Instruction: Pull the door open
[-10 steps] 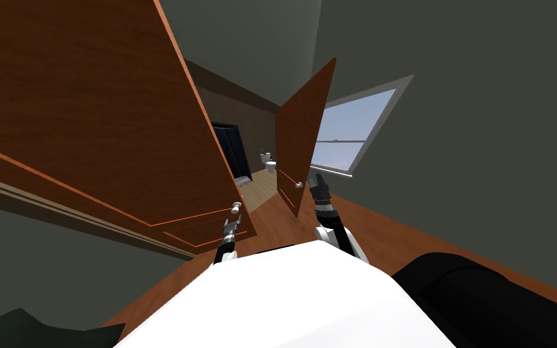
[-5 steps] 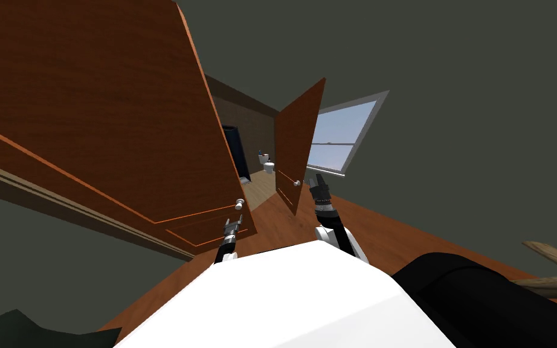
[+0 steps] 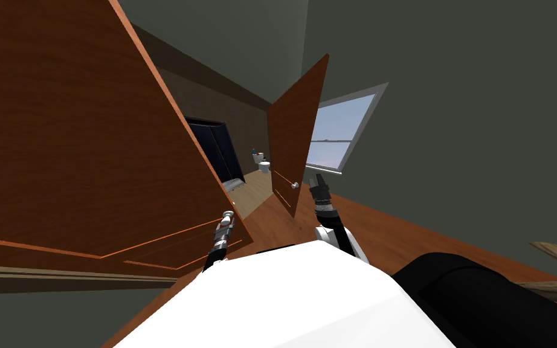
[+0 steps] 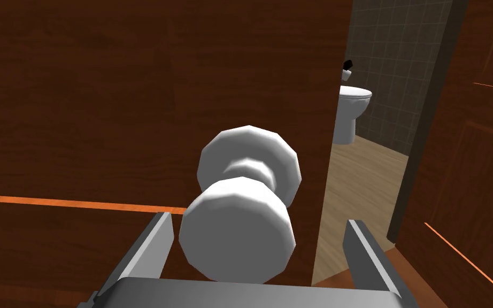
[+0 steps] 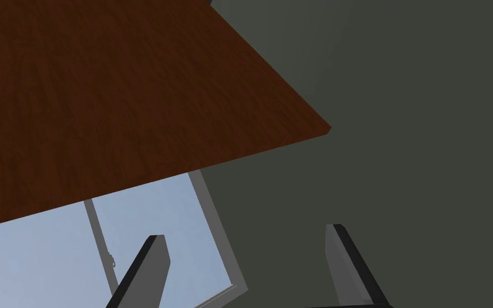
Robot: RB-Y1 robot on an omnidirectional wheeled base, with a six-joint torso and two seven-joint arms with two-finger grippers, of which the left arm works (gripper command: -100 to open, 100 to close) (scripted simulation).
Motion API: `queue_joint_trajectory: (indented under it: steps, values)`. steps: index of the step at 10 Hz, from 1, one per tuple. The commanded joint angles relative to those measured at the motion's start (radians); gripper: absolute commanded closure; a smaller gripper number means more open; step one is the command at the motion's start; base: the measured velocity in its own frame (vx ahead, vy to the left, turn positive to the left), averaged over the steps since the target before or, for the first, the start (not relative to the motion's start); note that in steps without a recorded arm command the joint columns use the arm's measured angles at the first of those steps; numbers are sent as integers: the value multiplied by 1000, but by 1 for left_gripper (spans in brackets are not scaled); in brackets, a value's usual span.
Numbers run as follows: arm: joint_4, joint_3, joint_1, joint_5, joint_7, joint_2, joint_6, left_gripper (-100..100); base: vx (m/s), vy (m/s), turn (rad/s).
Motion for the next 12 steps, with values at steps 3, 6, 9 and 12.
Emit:
queue_joint_trajectory:
  steps: [3,6,9,12]
  values:
    - [40,3,-14,4,21,18,-16,100,89,11,-33]
    - [40,3,-14,4,21,18,-16,100,-25,1,-5]
    - [39,-13,-3,-6,43,35,-24,100,-37,10,-31]
    - [32,-46,17,-25,86,66,-48,100,-202,42,-121]
